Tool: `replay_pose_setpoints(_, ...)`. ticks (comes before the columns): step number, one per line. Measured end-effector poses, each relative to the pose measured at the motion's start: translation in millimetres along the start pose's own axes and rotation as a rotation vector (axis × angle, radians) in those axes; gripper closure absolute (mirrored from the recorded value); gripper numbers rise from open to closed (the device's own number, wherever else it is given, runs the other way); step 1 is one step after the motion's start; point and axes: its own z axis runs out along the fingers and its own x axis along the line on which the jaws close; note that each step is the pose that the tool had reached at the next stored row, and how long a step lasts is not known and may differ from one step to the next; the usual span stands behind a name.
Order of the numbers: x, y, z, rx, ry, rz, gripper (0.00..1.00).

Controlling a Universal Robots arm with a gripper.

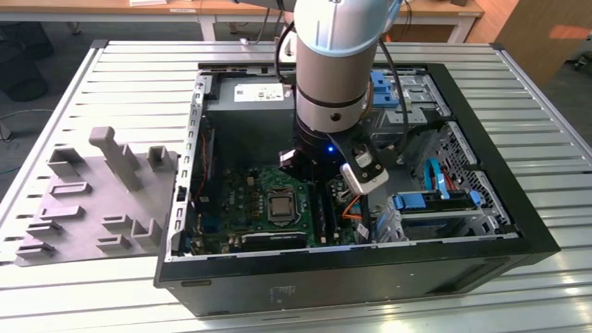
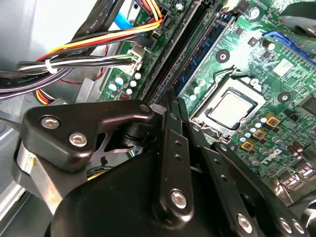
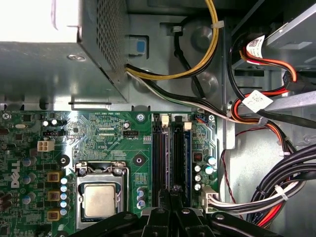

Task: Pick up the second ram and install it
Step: 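Insert the second ram into the second slot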

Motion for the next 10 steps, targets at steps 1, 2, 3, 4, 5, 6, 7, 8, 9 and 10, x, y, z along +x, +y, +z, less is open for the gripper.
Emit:
replay_pose_setpoints(1,0.0,0.0,0.0,-0.0001,0.0001,0.000,0.88)
replay_pose_setpoints(2,-0.3,0.1,0.1,-0.0002,0.0052,0.000,0.88)
replay_pose_setpoints(3,-0.6,0.1,0.1,0.0002,0.0166,0.001,0.88)
replay_pose_setpoints(4,-0.6,0.0,0.0,0.0004,0.0206,0.001,0.88)
replay_pose_setpoints(5,-0.6,0.0,0.0,0.0004,0.0208,0.001,0.88)
replay_pose_setpoints(6,-0.6,0.0,0.1,0.0003,0.0209,0.001,0.88)
replay_pose_setpoints(7,-0.6,0.0,0.1,0.0003,0.0211,0.001,0.88)
replay_pose_setpoints(8,-0.5,0.0,0.1,0.0003,0.0213,0.001,0.88)
replay_pose_setpoints(9,-0.6,0.0,0.1,0.0003,0.0213,0.001,0.88)
replay_pose_setpoints(10,-1.3,0.0,0.1,0.0003,0.0216,0.001,0.88)
